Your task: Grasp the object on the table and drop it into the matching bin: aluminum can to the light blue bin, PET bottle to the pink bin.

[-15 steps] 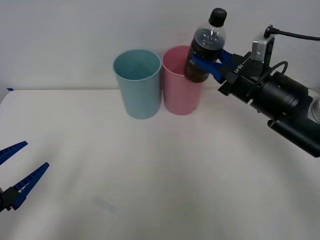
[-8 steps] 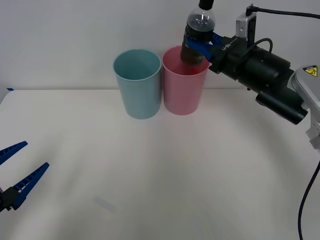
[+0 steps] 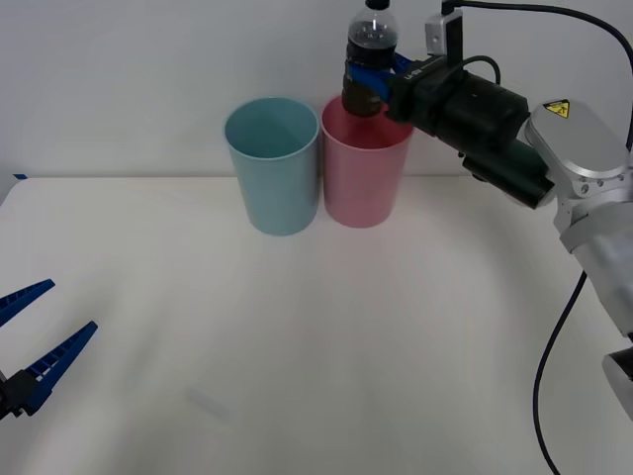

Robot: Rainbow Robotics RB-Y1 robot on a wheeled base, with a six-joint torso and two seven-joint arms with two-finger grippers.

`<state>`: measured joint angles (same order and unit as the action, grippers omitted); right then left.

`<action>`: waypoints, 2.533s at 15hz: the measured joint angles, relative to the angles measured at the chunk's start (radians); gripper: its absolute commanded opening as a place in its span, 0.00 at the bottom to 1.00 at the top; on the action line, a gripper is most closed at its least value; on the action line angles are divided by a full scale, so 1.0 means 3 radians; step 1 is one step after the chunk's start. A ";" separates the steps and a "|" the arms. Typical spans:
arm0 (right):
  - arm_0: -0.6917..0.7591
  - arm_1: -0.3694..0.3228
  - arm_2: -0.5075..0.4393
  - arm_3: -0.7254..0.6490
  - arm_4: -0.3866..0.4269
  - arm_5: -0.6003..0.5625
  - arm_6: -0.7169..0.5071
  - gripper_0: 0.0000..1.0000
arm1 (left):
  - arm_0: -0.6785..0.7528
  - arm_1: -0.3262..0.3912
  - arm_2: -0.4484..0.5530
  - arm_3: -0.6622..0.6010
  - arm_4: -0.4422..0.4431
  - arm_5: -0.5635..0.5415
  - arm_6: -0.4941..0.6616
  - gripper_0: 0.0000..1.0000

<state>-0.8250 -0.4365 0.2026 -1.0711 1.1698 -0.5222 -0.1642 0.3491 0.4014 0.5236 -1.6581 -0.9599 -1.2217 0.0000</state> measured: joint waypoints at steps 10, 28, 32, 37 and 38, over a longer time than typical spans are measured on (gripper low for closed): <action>-0.0047 0.0034 -0.0002 0.0105 0.0075 0.0125 0.0084 1.00 | 0.0000 0.0000 0.0000 0.0000 0.0000 0.0000 0.0000 1.00; 0.1239 -0.0386 -0.0104 -0.1505 -0.0318 -0.0051 0.0181 1.00 | 0.0000 0.0000 0.0000 0.0000 0.0000 0.0000 0.0000 1.00; 0.1836 -0.0561 -0.0301 -0.2031 -0.0475 -0.0370 0.0184 1.00 | 0.0000 0.0000 0.0000 0.0000 0.0000 0.0000 0.0000 1.00; 0.2429 -0.0592 -0.0585 -0.2367 -0.0480 -0.0830 0.0228 1.00 | 0.0000 0.0000 0.0000 0.0000 0.0000 0.0000 0.0000 1.00; 0.2523 -0.0592 -0.0642 -0.2394 -0.0482 -0.0940 0.0252 1.00 | 0.0000 0.0000 0.0000 0.0000 0.0000 0.0000 0.0000 1.00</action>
<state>-0.0682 -0.6142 0.0099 -1.7892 1.0253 -0.8042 -0.0887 0.3490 0.4014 0.5236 -1.6581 -0.9599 -1.2217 0.0000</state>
